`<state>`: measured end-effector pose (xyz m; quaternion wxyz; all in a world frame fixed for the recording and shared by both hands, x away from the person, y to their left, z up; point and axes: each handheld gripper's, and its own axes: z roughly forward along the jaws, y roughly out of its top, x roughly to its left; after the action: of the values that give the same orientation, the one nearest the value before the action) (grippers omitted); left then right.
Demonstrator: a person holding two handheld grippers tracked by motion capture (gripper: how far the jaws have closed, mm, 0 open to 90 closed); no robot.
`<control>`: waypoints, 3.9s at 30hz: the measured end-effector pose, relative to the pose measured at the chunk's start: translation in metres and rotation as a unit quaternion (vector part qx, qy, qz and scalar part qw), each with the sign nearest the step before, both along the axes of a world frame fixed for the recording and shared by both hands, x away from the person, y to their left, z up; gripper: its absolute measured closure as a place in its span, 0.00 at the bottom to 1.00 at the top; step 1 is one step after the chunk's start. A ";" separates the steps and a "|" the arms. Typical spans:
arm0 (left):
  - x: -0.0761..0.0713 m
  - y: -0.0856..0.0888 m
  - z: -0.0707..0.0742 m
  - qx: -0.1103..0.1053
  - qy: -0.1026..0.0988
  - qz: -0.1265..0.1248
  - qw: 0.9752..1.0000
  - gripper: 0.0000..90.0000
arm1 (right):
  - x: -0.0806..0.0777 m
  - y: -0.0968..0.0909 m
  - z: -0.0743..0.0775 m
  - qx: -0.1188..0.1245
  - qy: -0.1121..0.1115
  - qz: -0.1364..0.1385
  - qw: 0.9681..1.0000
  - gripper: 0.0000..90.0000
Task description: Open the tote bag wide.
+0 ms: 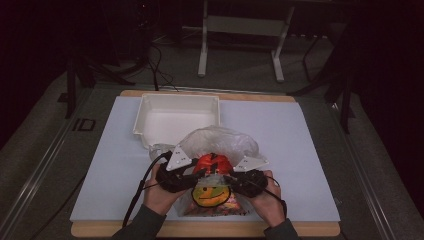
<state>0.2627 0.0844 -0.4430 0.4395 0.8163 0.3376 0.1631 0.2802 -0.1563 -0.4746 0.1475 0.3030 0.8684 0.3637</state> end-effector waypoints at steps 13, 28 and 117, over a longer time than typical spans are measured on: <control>0.015 0.000 -0.022 0.039 0.020 0.032 0.999 0.62 | -0.002 -0.003 0.000 0.000 0.006 0.004 1.000 0.74; 0.012 -0.016 -0.034 0.063 0.040 -0.009 0.997 0.62 | 0.005 0.009 0.008 0.026 -0.017 -0.015 0.999 0.72; -0.014 0.027 -0.048 -0.021 0.108 -0.024 0.994 0.59 | 0.003 -0.013 -0.007 0.064 0.086 0.015 0.994 0.48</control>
<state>0.2490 0.1111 -0.4910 0.4216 0.8274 0.3667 0.0566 0.2835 -0.1695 -0.4819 0.0474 0.3289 0.8573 0.3932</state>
